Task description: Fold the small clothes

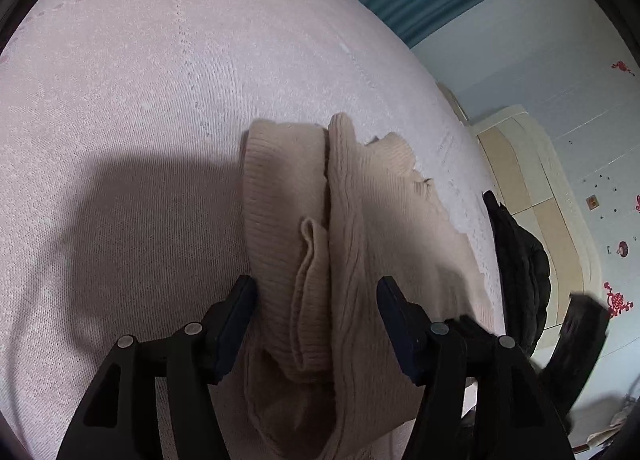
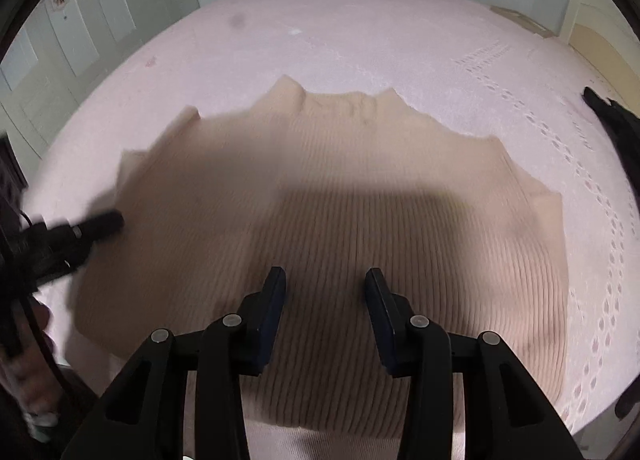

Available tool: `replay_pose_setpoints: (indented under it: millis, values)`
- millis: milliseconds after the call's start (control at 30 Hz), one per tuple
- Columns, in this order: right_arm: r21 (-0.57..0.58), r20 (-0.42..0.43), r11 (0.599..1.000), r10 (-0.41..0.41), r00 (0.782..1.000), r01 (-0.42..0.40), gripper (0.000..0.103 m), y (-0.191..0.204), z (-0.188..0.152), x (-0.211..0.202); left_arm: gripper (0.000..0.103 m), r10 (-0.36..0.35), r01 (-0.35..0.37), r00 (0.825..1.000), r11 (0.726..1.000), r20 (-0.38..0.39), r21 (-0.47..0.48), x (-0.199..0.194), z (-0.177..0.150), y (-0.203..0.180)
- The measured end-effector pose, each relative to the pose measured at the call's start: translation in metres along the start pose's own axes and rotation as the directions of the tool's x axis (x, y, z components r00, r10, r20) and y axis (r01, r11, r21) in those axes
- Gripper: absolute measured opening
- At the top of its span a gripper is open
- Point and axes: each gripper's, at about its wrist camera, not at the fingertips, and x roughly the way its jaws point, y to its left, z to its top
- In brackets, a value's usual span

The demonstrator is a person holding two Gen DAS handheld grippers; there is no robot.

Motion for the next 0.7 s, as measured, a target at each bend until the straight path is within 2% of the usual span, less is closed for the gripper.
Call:
replay_pose_setpoints:
  millis: [133, 267, 367, 467, 600, 700]
  values:
    - [0.022, 0.019, 0.999, -0.037, 0.999, 0.036, 0.041, 0.001, 0.013, 0.010, 0.061, 0.008, -0.007, 1.000, 1.000, 0.015, -0.009, -0.004, 0.000, 0.006]
    - [0.026, -0.003, 0.997, -0.067, 0.998, 0.067, 0.041, -0.002, 0.043, 0.032, 0.061, 0.003, -0.003, 1.000, 1.000, 0.013, -0.010, -0.006, 0.000, 0.013]
    - [0.075, -0.046, 0.996, -0.047, 0.998, 0.051, 0.041, -0.010, 0.062, 0.049, 0.061, 0.015, -0.015, 1.000, 1.000, 0.011, 0.002, -0.005, 0.000, 0.010]
    - [0.106, -0.060, 0.993, -0.050, 0.997, 0.056, 0.041, -0.016, 0.069, 0.062, 0.061, 0.024, -0.024, 1.000, 1.000, 0.007, 0.019, -0.003, 0.000, 0.006]
    - [0.096, -0.042, 0.993, -0.065, 0.997, 0.069, 0.041, -0.015, 0.078, 0.074, 0.060, 0.002, -0.002, 1.000, 1.000, -0.013, 0.022, 0.000, 0.000, 0.005]
    - [0.111, -0.038, 0.992, -0.049, 0.998, 0.053, 0.040, -0.018, 0.078, 0.064, 0.060, -0.008, 0.009, 1.000, 1.000, -0.019, 0.007, 0.002, 0.000, 0.006]
